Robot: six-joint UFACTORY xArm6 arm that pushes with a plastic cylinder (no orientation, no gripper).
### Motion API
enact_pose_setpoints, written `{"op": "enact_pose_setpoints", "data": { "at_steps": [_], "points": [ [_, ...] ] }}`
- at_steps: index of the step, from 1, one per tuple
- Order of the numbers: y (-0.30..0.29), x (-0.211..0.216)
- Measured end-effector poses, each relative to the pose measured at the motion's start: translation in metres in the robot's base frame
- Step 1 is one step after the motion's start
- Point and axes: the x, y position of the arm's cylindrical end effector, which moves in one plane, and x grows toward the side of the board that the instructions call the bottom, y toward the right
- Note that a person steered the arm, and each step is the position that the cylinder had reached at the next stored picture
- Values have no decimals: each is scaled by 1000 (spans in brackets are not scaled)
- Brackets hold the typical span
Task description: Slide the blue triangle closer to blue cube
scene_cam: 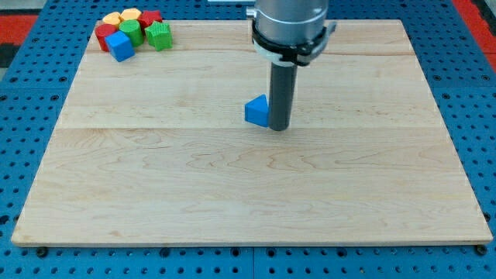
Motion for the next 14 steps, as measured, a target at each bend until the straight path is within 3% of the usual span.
{"op": "enact_pose_setpoints", "data": {
  "at_steps": [5, 8, 9, 14],
  "points": [
    [-164, -100],
    [-94, -72],
    [-93, -86],
    [-200, -166]
  ]
}}
